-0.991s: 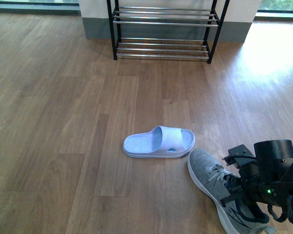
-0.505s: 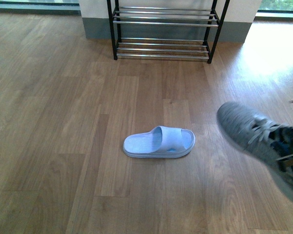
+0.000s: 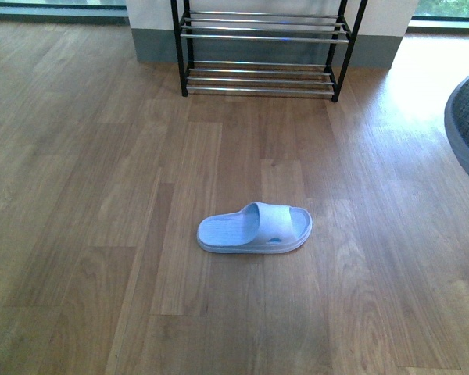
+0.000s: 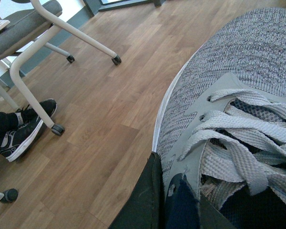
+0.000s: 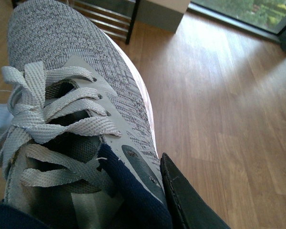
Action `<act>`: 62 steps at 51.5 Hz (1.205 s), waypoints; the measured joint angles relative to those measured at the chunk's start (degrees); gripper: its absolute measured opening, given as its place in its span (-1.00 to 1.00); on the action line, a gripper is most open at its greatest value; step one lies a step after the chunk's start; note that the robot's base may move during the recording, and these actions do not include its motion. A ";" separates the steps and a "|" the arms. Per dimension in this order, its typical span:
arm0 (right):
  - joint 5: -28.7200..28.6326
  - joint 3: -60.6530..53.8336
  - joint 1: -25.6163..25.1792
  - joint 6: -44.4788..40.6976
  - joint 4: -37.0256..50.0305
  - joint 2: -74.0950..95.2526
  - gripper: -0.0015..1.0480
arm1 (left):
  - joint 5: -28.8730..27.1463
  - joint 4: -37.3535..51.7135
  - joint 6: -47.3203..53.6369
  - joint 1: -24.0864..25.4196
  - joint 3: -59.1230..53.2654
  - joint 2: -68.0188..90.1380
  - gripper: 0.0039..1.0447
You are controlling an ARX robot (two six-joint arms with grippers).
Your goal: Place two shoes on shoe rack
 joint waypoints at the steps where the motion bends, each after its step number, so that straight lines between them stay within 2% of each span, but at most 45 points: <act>1: -0.85 -0.31 -0.52 0.28 -2.23 -3.19 -0.97 | 0.00 0.00 0.00 0.00 0.00 0.00 -0.98; 7: -4.57 -1.60 -3.78 1.40 -12.57 -18.71 -0.97 | 0.00 0.00 0.00 0.00 0.00 0.00 -0.98; 10: -3.04 -2.21 -4.07 4.22 -17.55 -27.67 -0.97 | 0.00 0.00 0.00 0.00 0.00 0.00 -0.98; 20: -2.60 -2.64 -3.34 7.19 -18.25 -31.82 -0.97 | 0.00 0.00 0.00 0.02 -0.02 0.00 -0.98; 62: -2.60 -2.69 -3.32 7.52 -18.32 -31.82 -0.97 | 0.00 0.00 0.00 0.00 0.00 0.00 -0.98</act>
